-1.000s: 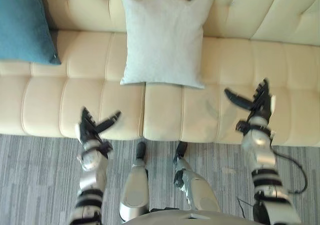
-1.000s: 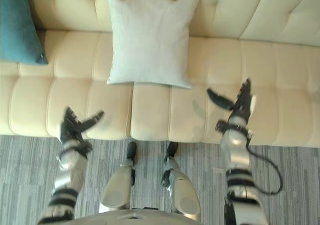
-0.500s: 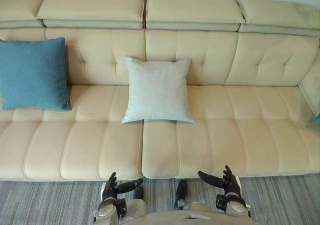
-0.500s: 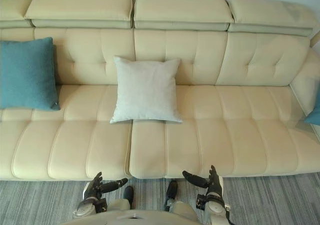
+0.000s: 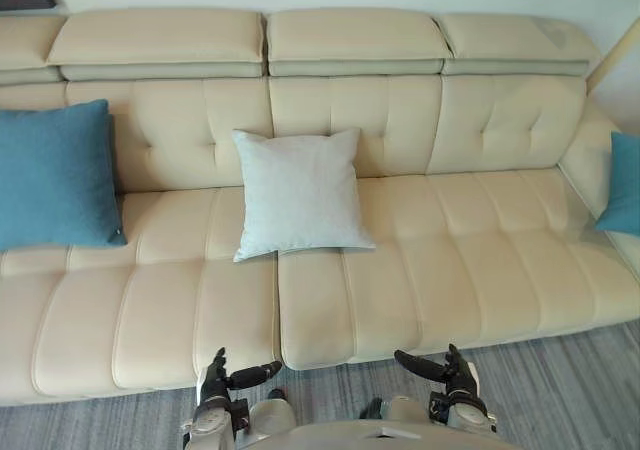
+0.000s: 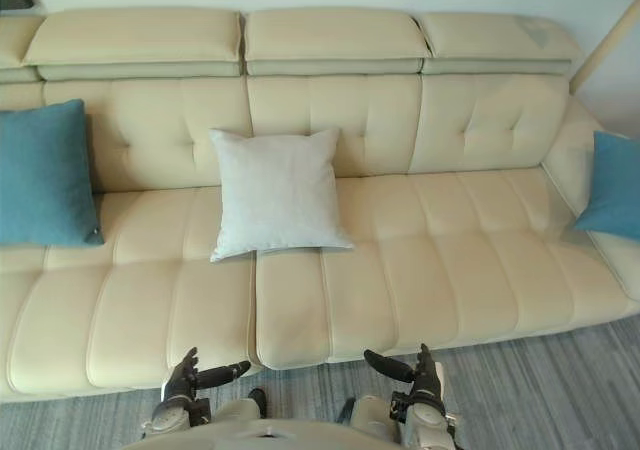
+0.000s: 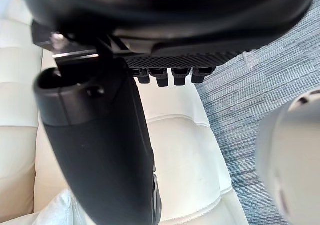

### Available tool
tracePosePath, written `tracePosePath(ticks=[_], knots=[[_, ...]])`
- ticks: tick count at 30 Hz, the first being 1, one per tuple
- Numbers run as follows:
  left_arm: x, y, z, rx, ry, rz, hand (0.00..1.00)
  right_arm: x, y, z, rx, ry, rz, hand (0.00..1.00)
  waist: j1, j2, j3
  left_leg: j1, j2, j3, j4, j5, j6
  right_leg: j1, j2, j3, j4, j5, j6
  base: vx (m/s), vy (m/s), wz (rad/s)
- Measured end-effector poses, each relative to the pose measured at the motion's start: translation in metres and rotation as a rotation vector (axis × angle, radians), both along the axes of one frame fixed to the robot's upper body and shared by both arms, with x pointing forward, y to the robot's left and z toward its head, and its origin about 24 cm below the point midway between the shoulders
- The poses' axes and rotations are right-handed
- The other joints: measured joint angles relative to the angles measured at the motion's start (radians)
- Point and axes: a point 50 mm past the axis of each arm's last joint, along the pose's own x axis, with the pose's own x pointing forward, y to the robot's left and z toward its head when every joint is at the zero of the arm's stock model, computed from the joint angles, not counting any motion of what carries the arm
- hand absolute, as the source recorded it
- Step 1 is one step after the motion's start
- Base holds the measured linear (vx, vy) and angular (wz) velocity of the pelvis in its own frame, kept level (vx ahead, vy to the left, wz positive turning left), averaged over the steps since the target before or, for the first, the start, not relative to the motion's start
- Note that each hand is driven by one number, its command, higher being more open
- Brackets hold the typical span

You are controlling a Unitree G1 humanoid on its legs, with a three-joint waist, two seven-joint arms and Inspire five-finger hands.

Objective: Pick up cushions and gather them together orderly.

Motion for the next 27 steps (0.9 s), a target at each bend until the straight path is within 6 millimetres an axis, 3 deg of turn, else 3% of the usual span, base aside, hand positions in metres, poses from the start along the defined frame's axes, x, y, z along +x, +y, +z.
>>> tracePosePath(ticks=[1, 2, 3, 4, 6, 7, 8, 10, 11, 12, 15, 16, 18, 20, 22, 24, 25, 26, 27], knots=[[0.003, -0.002, 0.001, -0.004, -0.011, 0.001, 1.00, 0.010, 0.001, 0.003, -0.004, -0.021, 0.002, 1.00, 0.004, 0.018, 0.023, -0.006, 0.025, 0.016, 0.013, -0.003, 0.001, -0.051, -0.012, -0.051, 0.198, -0.108, -0.033, -0.12, 0.043, -0.33], [0.003, -0.002, 0.001, -0.001, -0.010, 0.003, 1.00, 0.009, 0.002, 0.002, -0.001, -0.015, 0.001, 1.00, 0.004, 0.018, 0.024, -0.008, 0.026, 0.018, 0.017, -0.003, 0.001, -0.091, -0.051, -0.092, 0.406, -0.210, -0.068, -0.06, 0.001, 0.03], [0.000, 0.001, 0.001, 0.006, -0.005, 0.025, 1.00, 0.004, 0.006, 0.000, 0.011, -0.003, -0.004, 1.00, 0.004, 0.009, 0.026, -0.018, 0.020, 0.006, 0.041, -0.003, 0.001, -0.090, -0.107, -0.119, 0.633, -0.292, -0.039, -0.01, -0.014, 0.29], [-0.002, 0.008, 0.002, 0.025, -0.005, 0.048, 1.00, 0.004, 0.012, -0.001, 0.028, 0.000, -0.004, 1.00, 0.009, -0.019, 0.010, -0.044, 0.009, -0.001, 0.066, -0.003, 0.001, -0.071, -0.138, -0.117, 0.706, -0.317, 0.002, 0.02, -0.062, 0.28], [0.004, 0.013, 0.005, 0.042, -0.023, 0.055, 1.00, 0.011, 0.016, 0.000, 0.038, -0.016, 0.000, 1.00, 0.025, -0.052, 0.003, -0.094, 0.000, 0.006, 0.116, -0.002, -0.001, -0.067, -0.139, -0.104, 0.659, -0.353, 0.036, -0.05, -0.139, -0.05], [0.008, 0.008, 0.005, 0.031, -0.031, 0.058, 1.00, 0.020, 0.012, 0.004, 0.023, -0.040, 0.005, 1.00, 0.048, -0.029, 0.012, -0.118, 0.020, 0.024, 0.129, 0.008, 0.000, -0.055, -0.102, -0.098, 0.579, -0.353, 0.037, -0.16, -0.174, -0.34], [0.013, -0.003, 0.006, 0.008, -0.055, 0.053, 1.00, 0.034, 0.009, 0.010, 0.003, -0.079, 0.007, 1.00, 0.069, -0.014, 0.019, -0.132, 0.034, 0.049, 0.099, 0.034, -0.016, -0.017, -0.069, -0.072, 0.469, -0.395, -0.016, -0.17, -0.106, -0.28], [0.020, -0.005, 0.008, 0.006, -0.072, 0.042, 1.00, 0.041, 0.010, 0.013, -0.001, -0.097, 0.009, 1.00, 0.070, -0.024, 0.026, -0.156, 0.022, 0.050, 0.102, 0.045, -0.023, -0.019, -0.071, -0.065, 0.435, -0.428, -0.051, -0.15, -0.110, -0.03], [0.028, -0.012, 0.010, -0.008, -0.090, 0.030, 1.00, 0.050, 0.009, 0.018, -0.011, -0.122, 0.015, 1.00, 0.074, 0.001, 0.042, -0.189, 0.033, 0.036, 0.105, 0.064, -0.036, -0.003, -0.038, -0.074, 0.342, -0.419, -0.082, -0.26, -0.156, 0.26], [0.033, -0.022, 0.010, -0.029, -0.099, -0.003, 1.00, 0.054, 0.007, 0.020, -0.025, -0.131, 0.019, 1.00, 0.073, 0.035, 0.062, -0.193, 0.057, 0.004, 0.086, 0.093, -0.048, 0.033, 0.000, -0.110, 0.274, -0.374, -0.098, -0.30, -0.167, 0.54], [0.035, -0.023, 0.011, -0.026, -0.104, -0.010, 1.00, 0.043, 0.007, 0.015, -0.032, -0.093, 0.013, 1.00, 0.064, 0.040, 0.078, -0.185, 0.067, -0.005, -0.003, 0.190, -0.063, 0.043, 0.014, -0.185, 0.257, -0.354, -0.124, -0.23, -0.083, 0.61], [0.036, -0.022, 0.011, -0.024, -0.105, -0.010, 1.00, 0.042, 0.006, 0.014, -0.035, -0.090, 0.008, 1.00, 0.064, 0.036, 0.080, -0.190, 0.073, 0.001, -0.006, 0.191, -0.060, 0.035, 0.009, -0.200, 0.261, -0.350, -0.130, -0.15, 0.007, 0.35], [0.036, -0.020, 0.012, -0.016, -0.108, -0.011, 1.00, 0.041, 0.006, 0.014, -0.035, -0.086, 0.004, 1.00, 0.064, 0.027, 0.085, -0.191, 0.070, 0.020, 0.025, 0.170, -0.048, 0.021, -0.008, -0.207, 0.276, -0.347, -0.135, -0.08, 0.044, 0.16], [0.036, -0.015, 0.012, -0.004, -0.106, -0.013, 1.00, 0.040, 0.006, 0.014, -0.035, -0.084, 0.002, 1.00, 0.055, 0.010, 0.096, -0.195, 0.059, 0.020, 0.139, 0.086, -0.033, 0.007, -0.045, -0.219, 0.298, -0.338, -0.130, -0.08, 0.120, 0.16], [0.036, -0.014, 0.012, -0.001, -0.105, -0.011, 1.00, 0.039, 0.006, 0.013, -0.031, -0.084, -0.010, 1.00, 0.049, 0.006, 0.098, -0.190, 0.064, 0.012, 0.249, 0.001, -0.026, -0.001, -0.069, -0.212, 0.303, -0.325, -0.109, -0.06, 0.172, 0.03], [0.032, -0.018, 0.011, -0.016, -0.097, 0.005, 1.00, 0.040, 0.007, 0.013, -0.025, -0.086, -0.016, 1.00, 0.051, 0.022, 0.106, -0.159, 0.064, -0.008, 0.260, -0.072, -0.037, -0.008, -0.071, -0.175, 0.302, -0.305, -0.076, -0.12, 0.313, -0.27], [0.032, -0.015, 0.011, -0.012, -0.095, 0.008, 1.00, 0.040, 0.012, 0.013, -0.011, -0.085, -0.016, 1.00, 0.051, 0.016, 0.109, -0.157, 0.058, 0.000, 0.259, -0.074, -0.037, -0.006, -0.073, -0.162, 0.292, -0.296, -0.070, -0.13, 0.315, -0.35], [0.030, -0.011, 0.010, 0.000, -0.084, 0.011, 1.00, 0.035, 0.025, 0.009, 0.034, -0.072, -0.013, 1.00, 0.051, 0.003, 0.098, -0.136, 0.033, 0.026, 0.226, -0.075, -0.030, 0.014, -0.087, -0.147, 0.241, -0.264, -0.040, -0.10, 0.221, -0.22], [0.028, -0.011, 0.010, -0.001, -0.080, 0.012, 1.00, 0.032, 0.028, 0.007, 0.044, -0.065, -0.013, 1.00, 0.051, 0.000, 0.095, -0.124, 0.023, 0.034, 0.212, -0.072, -0.025, 0.022, -0.090, -0.138, 0.221, -0.249, -0.039, -0.08, 0.226, -0.23]])
